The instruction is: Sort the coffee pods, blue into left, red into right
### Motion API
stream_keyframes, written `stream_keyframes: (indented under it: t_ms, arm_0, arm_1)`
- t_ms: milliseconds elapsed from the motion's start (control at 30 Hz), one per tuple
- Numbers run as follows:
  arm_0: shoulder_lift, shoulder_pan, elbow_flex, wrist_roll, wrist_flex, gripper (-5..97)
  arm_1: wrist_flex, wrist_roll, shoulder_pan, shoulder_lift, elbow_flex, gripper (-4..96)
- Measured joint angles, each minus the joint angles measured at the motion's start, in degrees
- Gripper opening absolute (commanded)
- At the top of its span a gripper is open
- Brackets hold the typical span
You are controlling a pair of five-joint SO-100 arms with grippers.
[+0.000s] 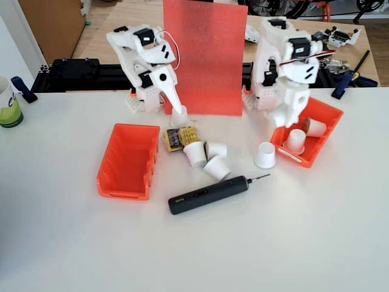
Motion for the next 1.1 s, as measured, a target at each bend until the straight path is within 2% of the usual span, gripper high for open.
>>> stream_keyframes:
  t_ms: [67,133,233,400,533,567,633,733,800,833,867,1100]
  arm_0:
    - [-0.26,0.0,0.0,0.0,-0.44,20]
    - [-0.7,0.0,0.0,0.0,-0.97,20]
    - [-1.32,0.0,0.0,0.0,-1.67,20]
    - [-2.55,0.0,0.0,0.0,-3.16,20]
    - [-3.96,0.0,0.0,0.0,-4.92,20]
    - [-4.04,0.0,0.0,0.0,-4.92,20]
    - [-4.13,0.0,0.0,0.26,-5.1,20]
    - [-4.13,0.0,0.0,0.62,-5.1,20]
    - [-4.13,0.0,0.0,1.05,-5.1,20]
    - [-4.13,0.0,0.0,1.05,-5.1,20]
    - [-4.13,0.0,0.0,1.05,-5.1,20]
    - [-4.13,0.18,0.0,1.05,-5.1,20]
  arm_1:
    - [1.58,5.01,-6.15,0.35,0.0,21.1]
    - [2.99,7.38,-10.72,0.53,0.0,22.5]
    - [4.22,8.35,-13.89,1.41,0.0,25.5]
    - [1.49,8.61,-16.0,1.58,1.14,39.1]
    - [-1.32,8.17,-12.74,1.76,1.49,39.6]
    - [-1.85,6.24,-10.2,1.93,1.49,39.7]
    - [-4.22,-0.44,-3.25,1.93,1.85,43.4]
    - [-11.87,-16.44,10.81,0.88,3.08,44.6]
    - [-17.67,-25.31,17.58,-2.11,4.39,44.2]
    - [-20.65,-26.89,18.72,-2.99,5.71,44.2]
    - [-23.82,-26.72,18.81,-3.52,7.65,44.1]
    - [-35.42,-22.85,15.29,-9.05,12.74,42.0]
